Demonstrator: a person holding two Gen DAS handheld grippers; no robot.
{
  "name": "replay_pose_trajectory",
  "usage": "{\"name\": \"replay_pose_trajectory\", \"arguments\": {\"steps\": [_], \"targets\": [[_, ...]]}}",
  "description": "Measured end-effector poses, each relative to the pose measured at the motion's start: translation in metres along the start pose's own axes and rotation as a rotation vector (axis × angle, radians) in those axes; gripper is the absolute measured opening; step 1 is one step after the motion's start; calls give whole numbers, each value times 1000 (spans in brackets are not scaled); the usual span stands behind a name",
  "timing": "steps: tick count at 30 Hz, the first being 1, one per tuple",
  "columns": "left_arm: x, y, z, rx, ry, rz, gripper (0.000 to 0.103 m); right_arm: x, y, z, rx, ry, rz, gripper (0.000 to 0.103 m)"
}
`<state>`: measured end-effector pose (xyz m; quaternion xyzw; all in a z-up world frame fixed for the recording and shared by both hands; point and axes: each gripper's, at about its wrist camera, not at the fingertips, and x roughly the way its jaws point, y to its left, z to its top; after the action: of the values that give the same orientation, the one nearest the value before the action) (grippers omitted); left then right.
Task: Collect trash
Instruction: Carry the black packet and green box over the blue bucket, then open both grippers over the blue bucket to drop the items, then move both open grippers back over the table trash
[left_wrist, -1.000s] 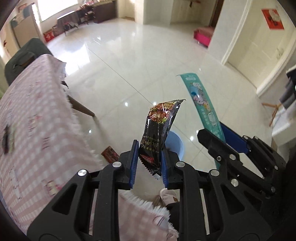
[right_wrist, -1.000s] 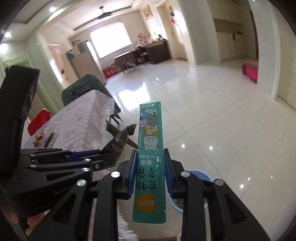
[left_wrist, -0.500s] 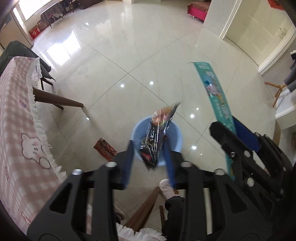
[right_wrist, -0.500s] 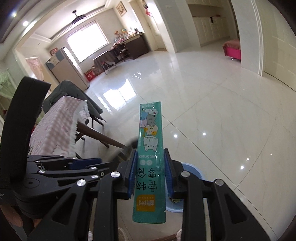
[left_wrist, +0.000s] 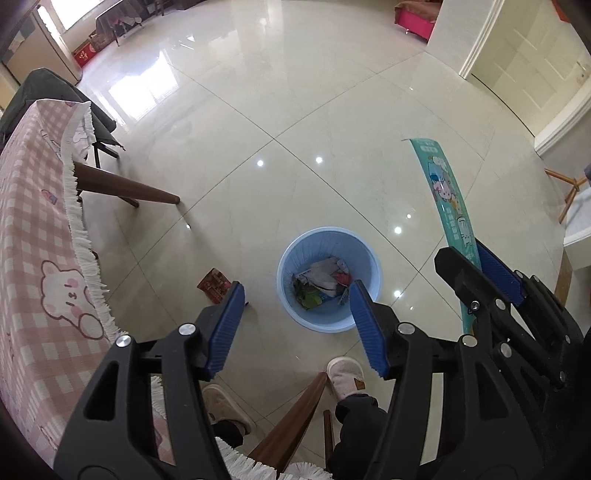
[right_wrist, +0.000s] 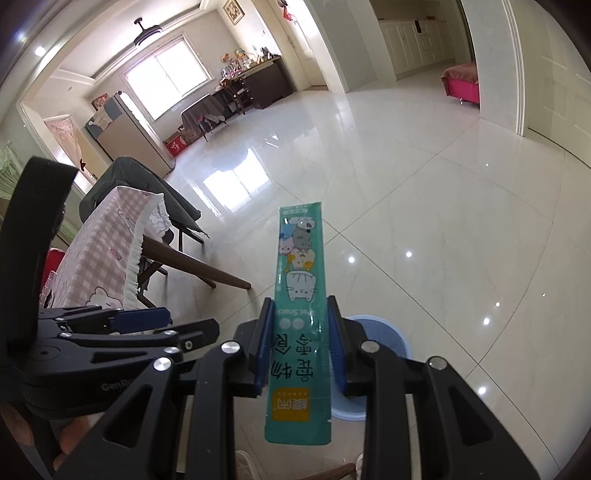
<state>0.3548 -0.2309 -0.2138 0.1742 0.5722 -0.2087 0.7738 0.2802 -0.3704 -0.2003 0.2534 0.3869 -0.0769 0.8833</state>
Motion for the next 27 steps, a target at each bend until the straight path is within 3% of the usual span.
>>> {"name": "replay_pose_trajectory", "arguments": {"steps": [9, 10, 12, 27], "targets": [[-10, 11, 1, -35, -14, 20, 63, 2, 0, 4, 12, -18, 6, 29], [-10, 12, 1, -40, -16, 24, 63, 3, 0, 5, 21, -27, 14, 31], [-12, 16, 0, -49, -17, 27, 64, 0, -5, 7, 35, -30, 18, 47], [-64, 52, -26, -95, -94, 0, 64, -44, 48, 13, -32, -90, 25, 48]]}}
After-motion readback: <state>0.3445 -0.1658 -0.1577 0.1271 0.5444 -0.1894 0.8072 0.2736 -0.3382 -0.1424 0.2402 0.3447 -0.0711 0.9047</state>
